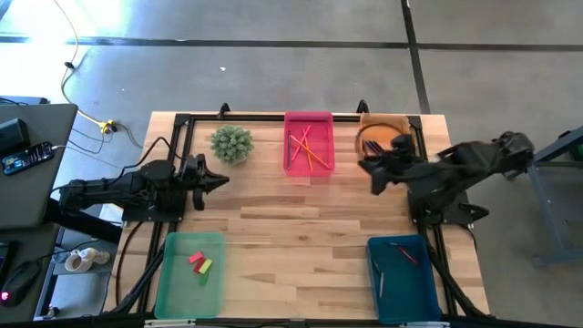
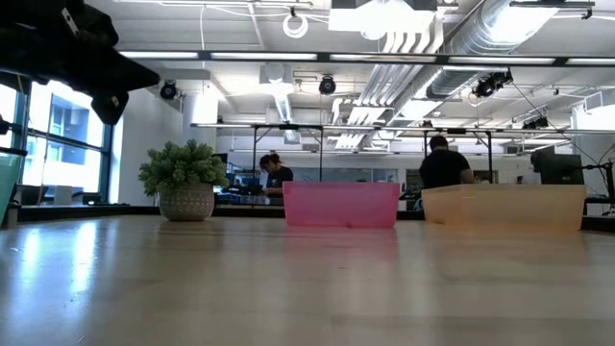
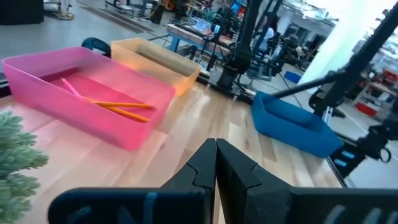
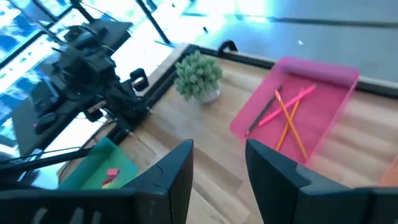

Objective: Sort crayons/erasers/pens/pencils in bins
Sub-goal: Return to Home Position

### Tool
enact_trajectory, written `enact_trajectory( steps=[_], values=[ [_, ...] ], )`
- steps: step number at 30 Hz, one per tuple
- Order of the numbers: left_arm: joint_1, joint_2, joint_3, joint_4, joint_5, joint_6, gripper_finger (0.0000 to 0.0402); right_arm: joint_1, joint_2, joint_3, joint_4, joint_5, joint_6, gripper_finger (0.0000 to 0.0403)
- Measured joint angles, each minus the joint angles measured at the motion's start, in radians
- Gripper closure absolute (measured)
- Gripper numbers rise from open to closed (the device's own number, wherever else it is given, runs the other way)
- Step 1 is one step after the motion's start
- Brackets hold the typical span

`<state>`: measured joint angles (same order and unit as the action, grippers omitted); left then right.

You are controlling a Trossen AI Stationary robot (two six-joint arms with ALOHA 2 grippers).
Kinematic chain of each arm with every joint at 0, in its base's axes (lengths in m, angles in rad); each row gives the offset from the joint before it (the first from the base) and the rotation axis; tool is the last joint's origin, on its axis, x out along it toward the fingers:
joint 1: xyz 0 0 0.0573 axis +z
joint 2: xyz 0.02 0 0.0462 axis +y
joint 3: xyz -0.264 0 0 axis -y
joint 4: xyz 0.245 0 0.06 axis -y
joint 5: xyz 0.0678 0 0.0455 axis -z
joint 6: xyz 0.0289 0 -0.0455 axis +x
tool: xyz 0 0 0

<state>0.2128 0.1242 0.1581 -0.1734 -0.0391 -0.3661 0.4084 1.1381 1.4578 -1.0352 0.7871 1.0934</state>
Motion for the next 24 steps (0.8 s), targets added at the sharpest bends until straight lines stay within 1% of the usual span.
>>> enact_trajectory(
  steps=[5, 9, 13, 18, 24],
  values=[
    [0.019, 0.000, 0.000, 0.039, -0.039, -0.032, 0.0402, 0.011, -0.121, 0.000, -0.027, 0.002, -0.127, 0.0263],
    [0.031, 0.000, 0.000, 0.088, -0.060, -0.032, 0.0401, 0.014, -0.225, 0.000, -0.060, 0.030, -0.228, 0.0263],
    [0.042, 0.001, 0.000, 0.094, -0.078, -0.032, 0.0401, 0.014, -0.302, 0.001, -0.091, 0.045, -0.290, 0.0263],
    [0.049, 0.002, 0.000, 0.095, -0.078, -0.031, 0.0401, 0.014, -0.322, 0.002, -0.172, 0.053, -0.308, 0.0263],
    [0.049, 0.002, 0.000, 0.088, -0.078, -0.016, 0.0402, 0.015, -0.289, 0.001, -0.285, 0.079, -0.228, 0.0263]
  ],
)
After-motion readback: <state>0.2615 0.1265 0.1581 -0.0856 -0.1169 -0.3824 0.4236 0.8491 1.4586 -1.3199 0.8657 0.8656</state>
